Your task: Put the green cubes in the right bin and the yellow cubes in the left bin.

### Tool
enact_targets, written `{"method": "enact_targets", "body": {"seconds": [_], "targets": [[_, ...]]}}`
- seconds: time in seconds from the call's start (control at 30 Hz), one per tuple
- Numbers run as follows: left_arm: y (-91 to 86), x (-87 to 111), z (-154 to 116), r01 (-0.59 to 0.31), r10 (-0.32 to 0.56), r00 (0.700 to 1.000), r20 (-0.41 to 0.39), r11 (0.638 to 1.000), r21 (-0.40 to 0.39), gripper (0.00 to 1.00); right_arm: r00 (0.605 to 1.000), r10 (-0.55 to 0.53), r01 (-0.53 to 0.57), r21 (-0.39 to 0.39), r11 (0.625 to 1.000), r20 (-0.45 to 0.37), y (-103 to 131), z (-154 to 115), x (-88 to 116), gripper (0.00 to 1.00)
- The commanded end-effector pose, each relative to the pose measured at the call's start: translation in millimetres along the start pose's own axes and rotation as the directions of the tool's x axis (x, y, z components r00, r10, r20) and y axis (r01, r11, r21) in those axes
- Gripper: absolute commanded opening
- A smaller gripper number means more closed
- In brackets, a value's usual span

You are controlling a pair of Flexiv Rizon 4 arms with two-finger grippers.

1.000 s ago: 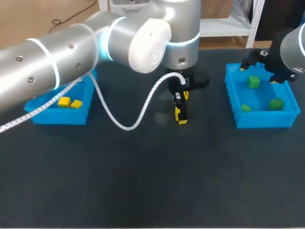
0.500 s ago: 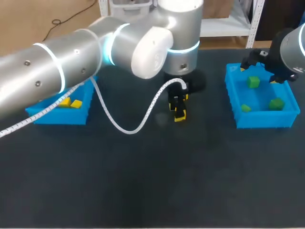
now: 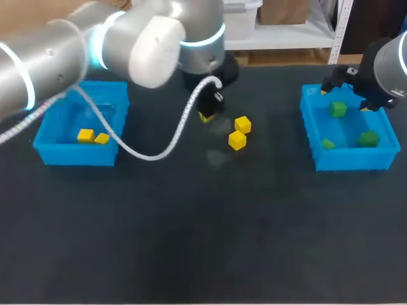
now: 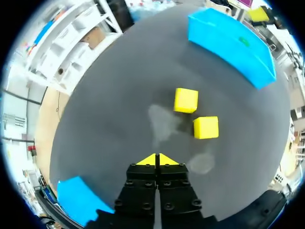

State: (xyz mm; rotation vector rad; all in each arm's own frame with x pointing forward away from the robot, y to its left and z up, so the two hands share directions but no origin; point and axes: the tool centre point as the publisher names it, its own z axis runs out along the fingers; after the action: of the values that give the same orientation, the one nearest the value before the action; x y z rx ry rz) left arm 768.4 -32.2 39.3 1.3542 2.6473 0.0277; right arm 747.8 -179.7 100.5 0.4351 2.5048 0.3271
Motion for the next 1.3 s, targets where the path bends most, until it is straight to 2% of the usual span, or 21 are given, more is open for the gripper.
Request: {"method": "enact_targets", "body": {"seconds": [0.03,0.07,0.2,0.53,0.67,0.77,1.0,1.17,1.3], "targets": [[2.0,25.4,-12.2,-0.006,0.006,0.997,0.074,1.000,-0.001,0.36,1.000,0.001,-0.001,-0.001,1.000,0.008,-0.4,0.6,1.5,1.00],[-0.2,26.0,-12.6,-0.021,0.021,0.997,0.068,1.000,-0.001,1.00,1.000,0.001,-0.001,-0.001,1.000,0.008,-0.4,0.6,1.5,1.00],[-13.5,23.6,-9.8,-0.084,0.084,0.995,0.048,0.996,-0.001,1.00,1.000,0.001,-0.001,-0.001,1.000,0.008,-0.4,0.6,1.5,1.00],[-47.6,3.3,-14.7,-0.214,0.211,0.975,0.064,0.976,0.048,1.00,1.000,0.001,-0.001,-0.001,1.000,0.008,-0.4,0.6,1.5,1.00],[-60.7,-3.6,-14.5,-0.237,0.233,0.971,0.055,0.969,0.075,1.00,1.000,0.001,-0.001,-0.001,1.000,0.008,-0.4,0.6,1.5,1.00],[-69.4,-9.7,-11.6,-0.241,0.239,0.970,0.035,0.966,0.091,1.00,1.000,0.001,-0.001,-0.001,1.000,0.008,-0.4,0.6,1.5,1.00],[-71.1,-30.0,-0.6,-0.138,0.138,0.990,0.011,0.982,0.133,1.00,1.000,0.001,-0.001,-0.001,1.000,0.008,-0.4,0.6,1.5,1.00],[-67.6,-39.8,9.1,-0.087,0.089,0.996,-0.015,0.990,0.112,1.00,1.000,0.001,-0.001,-0.001,1.000,0.008,-0.4,0.6,1.5,1.00],[-70.7,-43.9,17.3,-0.078,0.082,0.996,-0.037,0.991,0.106,1.00,1.000,0.001,-0.001,-0.001,1.000,0.008,-0.4,0.6,1.5,1.00]]}}
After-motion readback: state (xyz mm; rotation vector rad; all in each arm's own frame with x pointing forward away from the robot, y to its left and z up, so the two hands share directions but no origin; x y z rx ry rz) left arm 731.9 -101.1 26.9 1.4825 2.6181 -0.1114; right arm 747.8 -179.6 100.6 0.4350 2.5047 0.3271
